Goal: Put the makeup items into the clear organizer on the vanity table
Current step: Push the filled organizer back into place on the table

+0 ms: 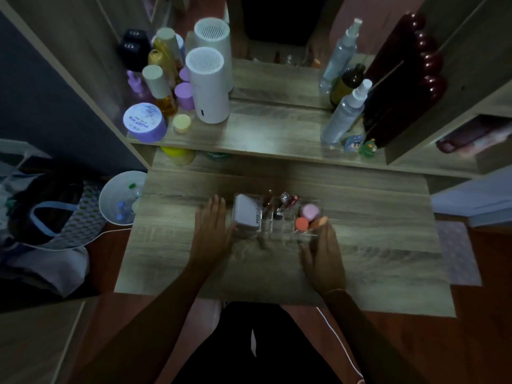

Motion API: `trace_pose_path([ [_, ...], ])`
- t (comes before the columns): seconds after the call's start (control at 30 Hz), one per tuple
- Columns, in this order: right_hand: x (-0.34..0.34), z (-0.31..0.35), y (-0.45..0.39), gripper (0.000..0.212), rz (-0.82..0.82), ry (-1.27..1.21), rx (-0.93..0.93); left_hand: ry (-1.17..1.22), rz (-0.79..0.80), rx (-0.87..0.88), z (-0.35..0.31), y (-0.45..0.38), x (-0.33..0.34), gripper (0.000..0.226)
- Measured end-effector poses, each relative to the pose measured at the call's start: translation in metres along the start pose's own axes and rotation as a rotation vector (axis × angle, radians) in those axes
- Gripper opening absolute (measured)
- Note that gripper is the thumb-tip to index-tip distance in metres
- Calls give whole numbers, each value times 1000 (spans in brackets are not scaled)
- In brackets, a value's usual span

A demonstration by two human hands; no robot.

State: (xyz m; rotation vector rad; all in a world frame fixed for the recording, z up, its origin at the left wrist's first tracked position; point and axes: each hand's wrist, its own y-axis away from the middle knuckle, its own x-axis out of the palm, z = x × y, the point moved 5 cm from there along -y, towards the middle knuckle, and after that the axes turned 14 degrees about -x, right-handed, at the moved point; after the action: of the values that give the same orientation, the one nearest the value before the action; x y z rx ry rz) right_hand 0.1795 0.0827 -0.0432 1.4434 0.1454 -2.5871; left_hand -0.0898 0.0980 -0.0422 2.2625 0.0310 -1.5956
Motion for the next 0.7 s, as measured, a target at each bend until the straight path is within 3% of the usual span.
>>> trace_pose_path([
  [0.17, 18, 0, 3, 78, 1, 19, 48, 2, 31, 50, 0, 8, 17, 66],
  [0.7, 28, -3, 17, 74, 58, 311, 67, -53, 77, 217, 3, 29, 40, 66],
])
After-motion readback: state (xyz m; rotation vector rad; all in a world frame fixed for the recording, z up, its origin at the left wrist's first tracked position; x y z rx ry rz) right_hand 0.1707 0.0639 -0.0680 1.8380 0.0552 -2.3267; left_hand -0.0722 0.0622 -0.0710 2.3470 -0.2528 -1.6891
